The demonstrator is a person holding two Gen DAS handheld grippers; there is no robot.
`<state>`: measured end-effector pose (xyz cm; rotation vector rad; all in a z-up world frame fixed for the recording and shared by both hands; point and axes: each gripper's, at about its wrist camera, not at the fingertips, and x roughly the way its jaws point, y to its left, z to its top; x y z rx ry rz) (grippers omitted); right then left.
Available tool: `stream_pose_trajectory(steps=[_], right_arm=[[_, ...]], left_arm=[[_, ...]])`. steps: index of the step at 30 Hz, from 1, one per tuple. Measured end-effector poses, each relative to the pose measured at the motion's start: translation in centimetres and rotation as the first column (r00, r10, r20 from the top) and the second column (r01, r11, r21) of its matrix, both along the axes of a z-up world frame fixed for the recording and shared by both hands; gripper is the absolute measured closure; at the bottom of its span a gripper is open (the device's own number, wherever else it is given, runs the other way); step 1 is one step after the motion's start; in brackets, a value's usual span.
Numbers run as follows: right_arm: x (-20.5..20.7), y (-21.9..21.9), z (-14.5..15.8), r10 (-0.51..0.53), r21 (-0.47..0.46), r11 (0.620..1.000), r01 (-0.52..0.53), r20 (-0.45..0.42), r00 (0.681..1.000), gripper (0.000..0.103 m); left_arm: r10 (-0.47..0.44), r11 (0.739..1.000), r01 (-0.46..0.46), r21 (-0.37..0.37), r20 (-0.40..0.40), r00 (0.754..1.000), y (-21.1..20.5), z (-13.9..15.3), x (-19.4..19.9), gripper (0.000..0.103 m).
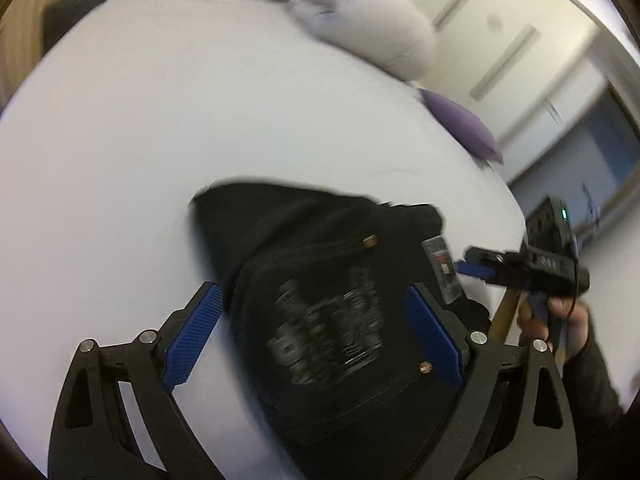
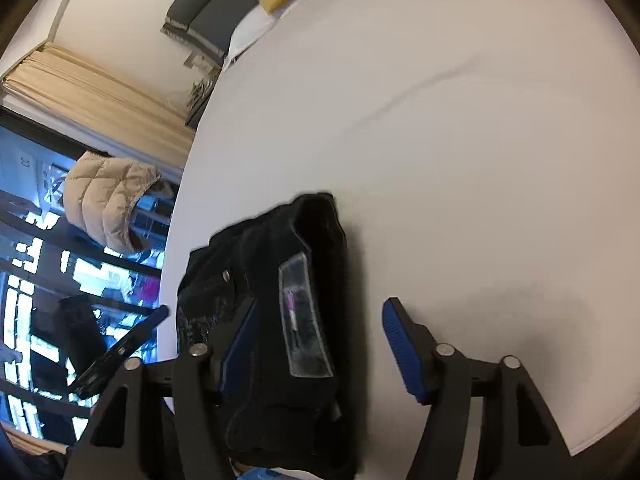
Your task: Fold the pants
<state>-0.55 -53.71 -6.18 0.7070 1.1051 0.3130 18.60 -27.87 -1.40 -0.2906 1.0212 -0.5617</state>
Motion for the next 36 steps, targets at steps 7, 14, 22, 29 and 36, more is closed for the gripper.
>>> stream_pose_trajectory(steps=[7, 14, 22, 29, 36], right_arm=[[2.5, 1.6, -2.4, 0.092, 0.085, 0.993, -0.087, -0.051, 0.994, 0.039], [4.8, 5.0, -2.6, 0.142, -0.009, 0.990, -0.144, -0.096, 0.985, 0.062], [4.3, 7.8, 1.6, 0.146, -0.137, 0.980, -0.148, -0.024, 0.989, 0.082], [9.2, 11.4, 6.1, 0.208, -0.129, 0.972, -0.197, 0.073, 0.975, 0.083], [18.4, 16.5, 2.8, 0.207, -0.069, 0.977, -0.204, 0.037, 0.978, 0.083]], left_arm=[[0.030, 0.992, -0.056, -0.113, -0.221, 0.975, 2.1, -5.5, 0.4, 0.012], [-0.055, 0.993, 0.021, -0.114, -0.300, 0.952, -0.3, -7.1, 3.1, 0.044], [-0.082, 0.986, 0.037, -0.162, -0.279, 0.957, 0.4, -5.4, 4.0, 0.078], [-0.033, 0.991, 0.013, -0.136, -0.153, 0.988, 5.6, -0.3, 8.6, 0.079], [0.008, 1.000, -0.009, -0.006, -0.135, 0.991, 11.3, -1.0, 16.5, 0.078]])
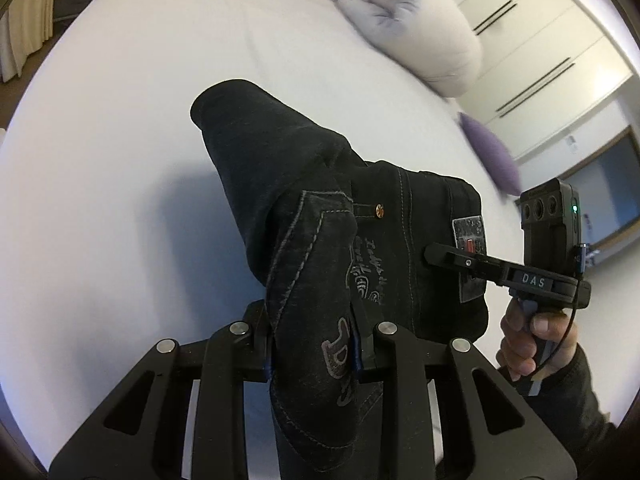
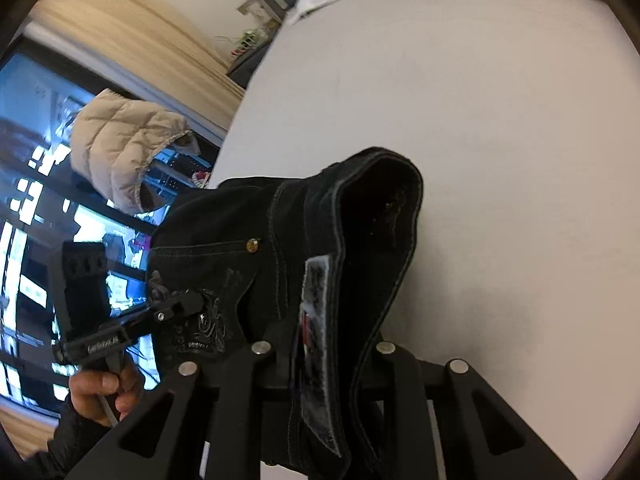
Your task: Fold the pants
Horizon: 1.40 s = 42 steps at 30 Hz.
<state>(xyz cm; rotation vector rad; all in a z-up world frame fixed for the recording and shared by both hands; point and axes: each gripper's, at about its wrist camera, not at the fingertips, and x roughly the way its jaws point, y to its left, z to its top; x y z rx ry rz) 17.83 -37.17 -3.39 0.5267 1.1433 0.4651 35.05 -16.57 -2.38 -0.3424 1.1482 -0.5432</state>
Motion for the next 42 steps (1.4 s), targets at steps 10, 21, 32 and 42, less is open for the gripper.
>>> stream_pose_trajectory(steps=[10, 21, 32, 42], right_arm=[[0.1, -2.8, -6.1, -0.132, 0.147, 0.979, 0.144, -0.091, 0.987, 0.046], [-10.6, -4.9, 3.5, -0.322, -0.090, 0.933, 0.350, 0.231, 0.918, 0.032], [-24.8, 1.8, 20.4, -0.267, -0.128, 0.789, 0.601, 0.809, 0.523, 0.000], [-32.9, 3.3, 27.9, -0.225, -0.108, 0.754, 0.648, 0.884, 0.409, 0.000]], left_arm=[[0.124, 0.989, -0.130, -0.073, -0.077, 0.989, 6.0, -6.4, 0.4, 0.041], [0.240, 0.920, -0.362, 0.151, 0.513, 0.824, 5.7, 7.9, -11.2, 0.001], [0.037, 0.695, -0.669, 0.264, 0.916, 0.400, -0.1, 23.0, -29.9, 0.000], [0.244, 0.739, -0.634, 0.228, 0.787, 0.567, 1.2, 25.6, -33.5, 0.000]])
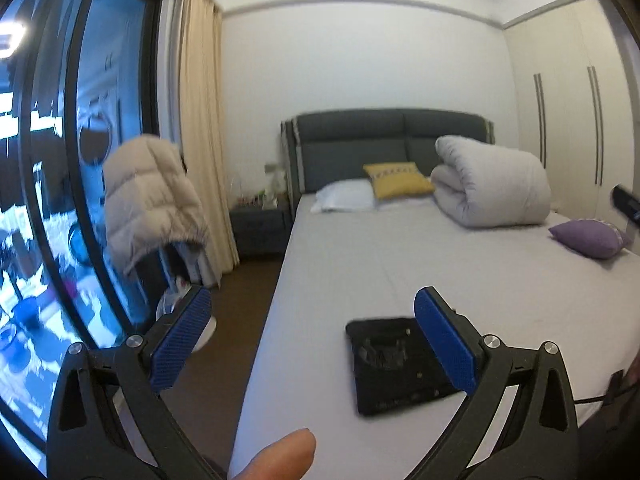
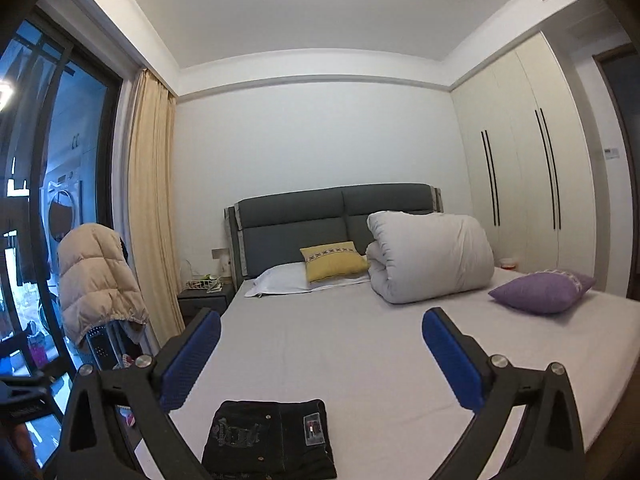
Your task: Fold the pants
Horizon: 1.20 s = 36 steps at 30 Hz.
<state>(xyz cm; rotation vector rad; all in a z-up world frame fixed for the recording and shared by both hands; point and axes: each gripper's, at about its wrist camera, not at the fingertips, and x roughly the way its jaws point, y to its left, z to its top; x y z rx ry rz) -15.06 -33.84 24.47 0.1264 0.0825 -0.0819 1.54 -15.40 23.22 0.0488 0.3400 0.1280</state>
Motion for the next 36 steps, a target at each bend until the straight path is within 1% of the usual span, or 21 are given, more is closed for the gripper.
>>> stream_pose_trajectory(steps=[1, 3, 4, 5, 8, 12, 16, 20, 22, 27, 30, 31, 36], right_arm=[[-0.2, 0.1, 0.3, -0.006, -0.001, 1.000, 0.006, -0.020, 1.000, 0.000], [-0.7, 0.4, 0.4, 0.004, 0.005, 1.000, -0.004, -0.053, 0.999, 0.000], [-0.5, 0.5, 0.2, 0.014, 0.013, 1.000, -0.013, -0.072, 0.997, 0.000], [-0.3, 0.5, -0.1, 0.025, 0.019, 1.000, -0.024, -0.089, 0.996, 0.000], [0.5, 0.9, -1.4, 0.042, 0.034, 0.999, -0.037, -0.144, 0.989, 0.000], [2.3, 1.9, -3.3, 0.049, 0.036, 0.999, -0.041, -0.240, 0.970, 0.000], [4.3, 2.5, -5.7, 0.048, 0.035, 0.999, -0.038, -0.370, 0.928, 0.000], [5.4, 2.5, -7.5, 0.053, 0.051, 0.998, -0.034, -0.454, 0.890, 0.000], [5.9, 2.7, -8.2, 0.053, 0.048, 0.998, -0.033, -0.484, 0.874, 0.000], [6.2, 3.4, -9.4, 0.052, 0.021, 0.999, -0.048, -0.521, 0.852, 0.000], [6.2, 3.8, -9.7, 0.056, 0.010, 0.998, -0.060, -0.530, 0.846, 0.000], [6.2, 3.9, -9.8, 0.059, 0.008, 0.998, -0.065, -0.533, 0.844, 0.000], [6.3, 4.3, -10.2, 0.071, 0.006, 0.997, -0.081, -0.548, 0.834, 0.000]], left_arm=[[-0.002, 1.000, 0.002, -0.012, -0.020, 1.000, 0.2, -0.1, -0.2, 0.000], [-0.016, 0.999, 0.011, -0.053, -0.085, 0.996, 0.5, -1.3, 0.4, 0.000], [-0.019, 0.998, 0.012, -0.062, -0.108, 0.994, 0.6, -1.7, 0.5, 0.000], [-0.031, 0.997, 0.020, -0.077, -0.146, 0.989, 0.5, -2.6, 1.1, 0.000], [-0.047, 0.994, 0.025, -0.102, -0.228, 0.973, -0.5, -6.1, 3.2, 0.000], [-0.053, 0.995, 0.025, -0.099, -0.293, 0.955, -1.5, -9.6, 5.5, 0.000], [-0.044, 0.995, 0.012, -0.101, -0.326, 0.944, -1.9, -12.2, 7.9, 0.000], [-0.044, 0.994, 0.004, -0.110, -0.363, 0.931, -2.2, -14.9, 10.2, 0.000], [-0.049, 0.992, 0.003, -0.123, -0.377, 0.925, -2.1, -15.8, 11.1, 0.000], [-0.043, 0.992, -0.008, -0.127, -0.398, 0.916, -1.7, -17.0, 11.9, 0.000], [-0.042, 0.992, -0.011, -0.128, -0.407, 0.912, -1.6, -17.7, 12.1, 0.000], [-0.043, 0.992, -0.011, -0.129, -0.409, 0.912, -1.3, -17.2, 11.8, 0.000], [-0.045, 0.991, -0.011, -0.133, -0.414, 0.909, -1.3, -17.4, 11.8, 0.000]])
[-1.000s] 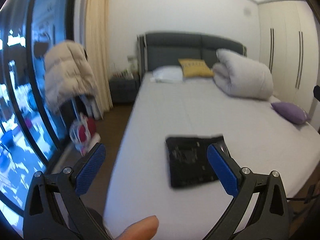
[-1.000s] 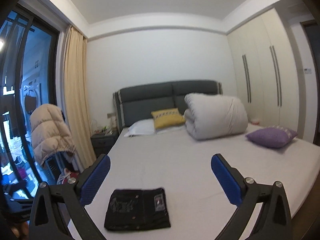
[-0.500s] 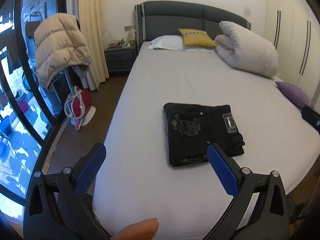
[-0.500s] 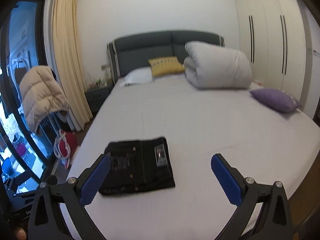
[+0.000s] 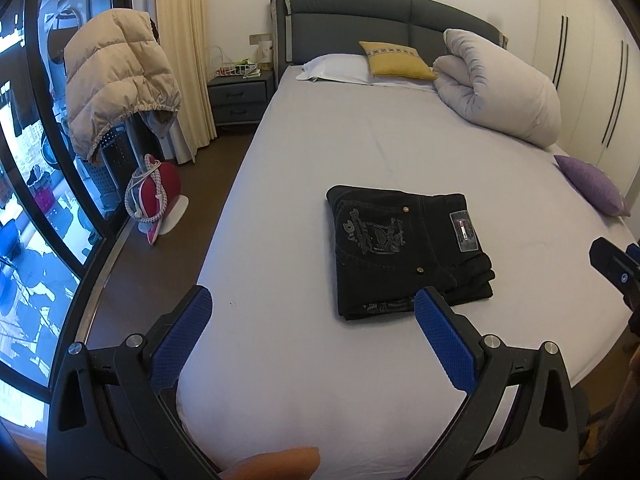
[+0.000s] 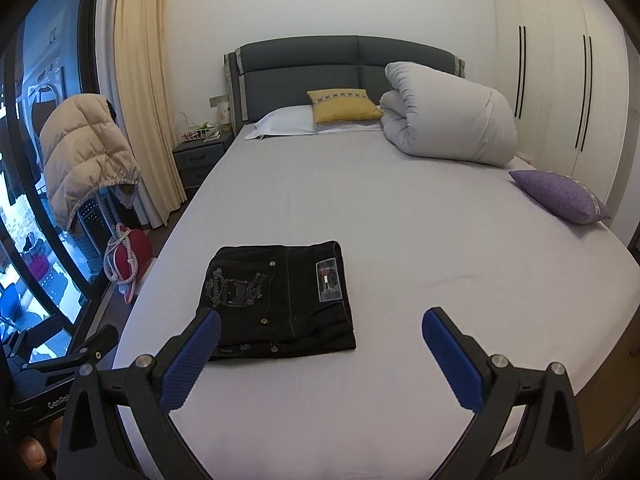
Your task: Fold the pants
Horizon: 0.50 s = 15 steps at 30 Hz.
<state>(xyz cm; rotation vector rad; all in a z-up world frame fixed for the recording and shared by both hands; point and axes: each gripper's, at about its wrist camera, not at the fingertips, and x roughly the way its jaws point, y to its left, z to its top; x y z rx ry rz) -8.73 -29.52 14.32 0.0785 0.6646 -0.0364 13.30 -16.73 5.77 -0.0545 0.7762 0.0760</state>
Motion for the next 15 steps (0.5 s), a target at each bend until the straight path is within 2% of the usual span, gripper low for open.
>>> stream_pose_trajectory(steps=[15], right_arm=[[1.0, 0.6, -0.9, 0.025, -0.003, 1.000, -0.025, -0.038, 0.999, 0.000]], left_arm=[[-0.004, 1.000, 0.004, -0.013, -0.019, 1.000, 0.3, -1.3, 0.6, 0.000]])
